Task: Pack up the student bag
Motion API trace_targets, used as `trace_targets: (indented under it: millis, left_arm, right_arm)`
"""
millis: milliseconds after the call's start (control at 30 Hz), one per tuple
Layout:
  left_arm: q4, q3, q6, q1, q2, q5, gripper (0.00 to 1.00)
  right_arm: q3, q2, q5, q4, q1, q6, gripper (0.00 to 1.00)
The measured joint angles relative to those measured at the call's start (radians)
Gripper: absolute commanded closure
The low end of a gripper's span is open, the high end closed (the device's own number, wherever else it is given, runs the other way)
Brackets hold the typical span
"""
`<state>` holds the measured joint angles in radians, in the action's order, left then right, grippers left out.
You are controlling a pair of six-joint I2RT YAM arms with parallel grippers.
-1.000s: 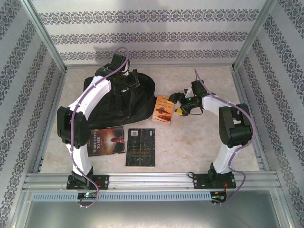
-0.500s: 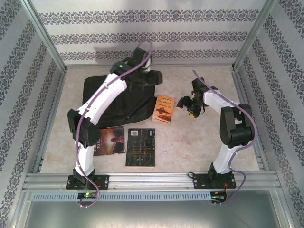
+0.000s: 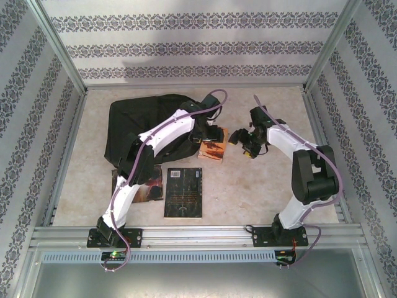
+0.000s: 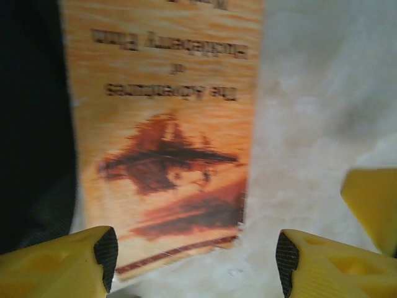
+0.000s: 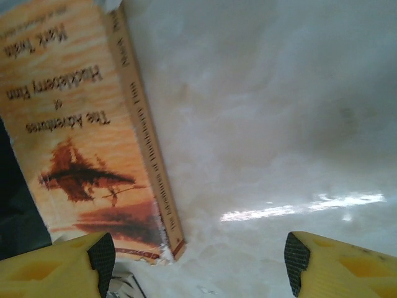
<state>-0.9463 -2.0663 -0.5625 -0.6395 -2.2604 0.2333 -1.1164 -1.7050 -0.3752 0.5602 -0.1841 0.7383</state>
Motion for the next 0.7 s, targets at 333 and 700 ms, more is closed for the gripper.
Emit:
trace_targets:
  millis: [333,700]
  left_arm:
    - [0.052,0.012,-0.016,0.087,-0.080,0.034,0.31]
    - [0.120,0.018,-0.045,0.096,-0.118,0.148,0.33]
  right_arm:
    - [-0.036,-0.138,-0.103,-0.052,-0.015,0.023,0.34]
    - [-0.121,-0.281,-0.209,-0.161,0.008,0.174,0.65]
